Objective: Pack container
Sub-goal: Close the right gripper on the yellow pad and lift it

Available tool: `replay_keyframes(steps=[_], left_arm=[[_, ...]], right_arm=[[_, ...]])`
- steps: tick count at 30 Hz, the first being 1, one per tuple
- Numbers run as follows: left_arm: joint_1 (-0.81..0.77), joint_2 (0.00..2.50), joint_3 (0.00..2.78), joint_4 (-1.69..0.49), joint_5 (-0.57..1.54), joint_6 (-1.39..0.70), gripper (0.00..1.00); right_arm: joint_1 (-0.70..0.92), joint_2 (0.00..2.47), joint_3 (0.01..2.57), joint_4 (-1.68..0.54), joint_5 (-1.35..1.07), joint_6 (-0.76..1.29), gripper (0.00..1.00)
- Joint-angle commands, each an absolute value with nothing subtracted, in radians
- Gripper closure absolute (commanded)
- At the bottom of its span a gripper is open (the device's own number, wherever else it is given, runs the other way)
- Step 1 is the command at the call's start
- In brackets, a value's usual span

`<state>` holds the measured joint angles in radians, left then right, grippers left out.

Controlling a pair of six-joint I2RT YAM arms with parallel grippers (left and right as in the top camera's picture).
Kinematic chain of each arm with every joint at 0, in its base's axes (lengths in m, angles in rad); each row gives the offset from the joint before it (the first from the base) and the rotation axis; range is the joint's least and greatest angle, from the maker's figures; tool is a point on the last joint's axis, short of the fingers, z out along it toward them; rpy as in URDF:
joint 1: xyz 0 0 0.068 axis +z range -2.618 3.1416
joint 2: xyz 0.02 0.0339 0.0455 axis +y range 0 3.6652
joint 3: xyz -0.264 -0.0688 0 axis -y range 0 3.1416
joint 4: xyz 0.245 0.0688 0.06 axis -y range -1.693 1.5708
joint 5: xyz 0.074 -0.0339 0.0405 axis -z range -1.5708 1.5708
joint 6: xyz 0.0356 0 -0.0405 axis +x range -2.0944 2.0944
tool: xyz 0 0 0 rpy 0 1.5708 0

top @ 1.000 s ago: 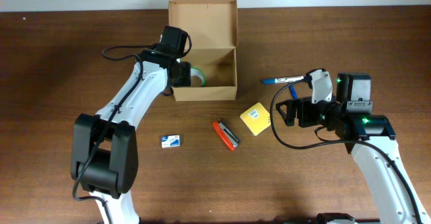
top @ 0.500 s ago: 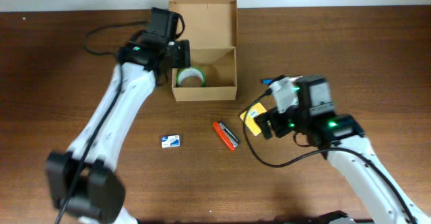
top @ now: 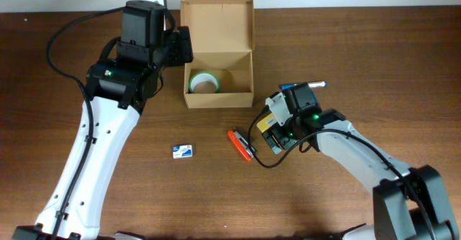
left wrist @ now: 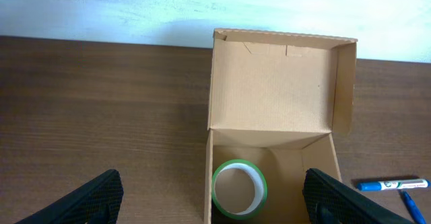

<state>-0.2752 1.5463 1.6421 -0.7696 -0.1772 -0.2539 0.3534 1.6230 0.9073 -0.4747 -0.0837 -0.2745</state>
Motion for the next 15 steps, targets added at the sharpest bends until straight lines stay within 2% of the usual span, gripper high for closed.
replay_keyframes(steps=[1,15], left_arm=[[-0.271,1.531,1.658,-0.771,-0.188,-0.252,0.14],[-0.271,1.531,1.658,-0.771,-0.188,-0.252,0.14]], right_arm=[[0.360,1.649,0.916,-0.455,-0.082,-0.307,0.01],[0.360,1.696,0.916,-0.356,-0.081,-0.311,0.01]])
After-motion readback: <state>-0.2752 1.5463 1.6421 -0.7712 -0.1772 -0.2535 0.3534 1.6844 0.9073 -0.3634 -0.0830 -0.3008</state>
